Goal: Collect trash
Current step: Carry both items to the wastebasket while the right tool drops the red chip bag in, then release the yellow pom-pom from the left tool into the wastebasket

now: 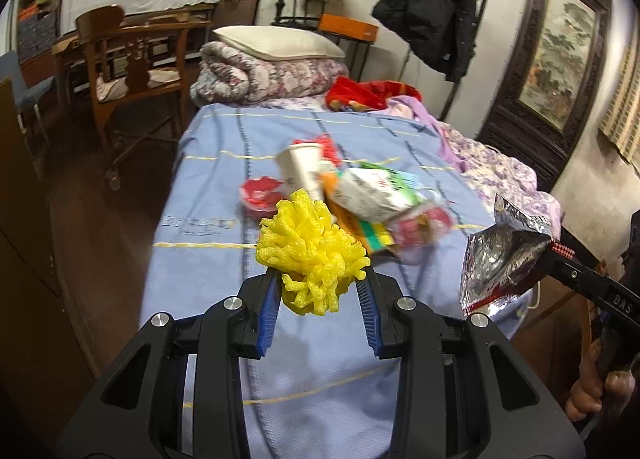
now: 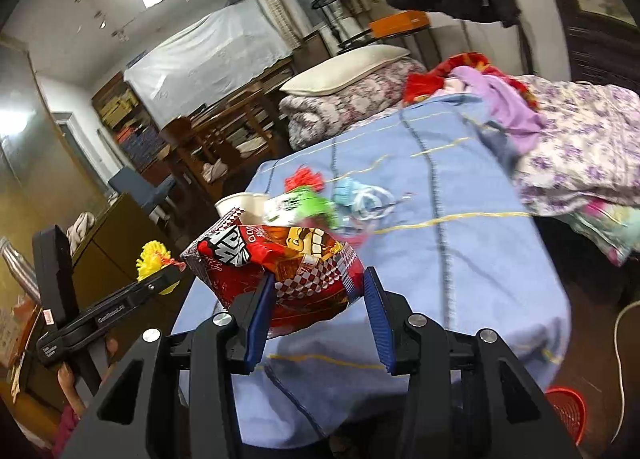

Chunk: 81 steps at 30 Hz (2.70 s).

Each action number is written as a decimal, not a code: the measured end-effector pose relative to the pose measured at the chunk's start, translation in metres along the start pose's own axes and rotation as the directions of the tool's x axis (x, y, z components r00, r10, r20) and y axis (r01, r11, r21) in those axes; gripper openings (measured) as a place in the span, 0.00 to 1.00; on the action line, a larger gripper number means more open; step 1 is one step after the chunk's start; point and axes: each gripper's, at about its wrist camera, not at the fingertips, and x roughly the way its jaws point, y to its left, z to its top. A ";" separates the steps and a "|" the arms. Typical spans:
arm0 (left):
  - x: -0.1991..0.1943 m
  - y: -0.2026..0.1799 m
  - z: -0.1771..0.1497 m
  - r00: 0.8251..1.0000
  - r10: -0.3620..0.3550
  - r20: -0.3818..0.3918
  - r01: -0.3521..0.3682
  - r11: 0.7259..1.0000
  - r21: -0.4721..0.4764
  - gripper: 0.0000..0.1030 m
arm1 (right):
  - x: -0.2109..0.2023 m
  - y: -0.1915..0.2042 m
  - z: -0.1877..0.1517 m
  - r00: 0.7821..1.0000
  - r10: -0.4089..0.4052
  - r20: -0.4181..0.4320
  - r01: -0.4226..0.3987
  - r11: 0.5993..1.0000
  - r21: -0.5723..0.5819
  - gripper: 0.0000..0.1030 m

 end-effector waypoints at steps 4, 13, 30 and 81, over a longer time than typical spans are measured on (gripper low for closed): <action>-0.001 -0.025 -0.003 0.999 -0.040 -0.004 0.040 0.998 0.038 0.35 | -0.023 -0.019 -0.004 0.999 -0.035 0.025 0.034 0.999 0.033 0.42; 0.005 -0.090 -0.012 0.987 -0.153 -0.050 0.159 0.978 0.138 0.35 | -0.075 -0.080 -0.020 0.988 -0.147 0.040 0.141 0.982 0.124 0.42; 0.039 -0.234 -0.043 0.914 -0.344 -0.214 0.401 0.846 0.351 0.35 | -0.128 -0.232 -0.091 0.925 -0.346 -0.160 0.381 0.857 0.347 0.42; 0.110 -0.383 -0.131 0.819 -0.268 -0.507 0.537 0.667 0.516 0.74 | -0.169 -0.288 -0.105 0.898 -0.427 -0.105 0.428 0.796 0.429 0.72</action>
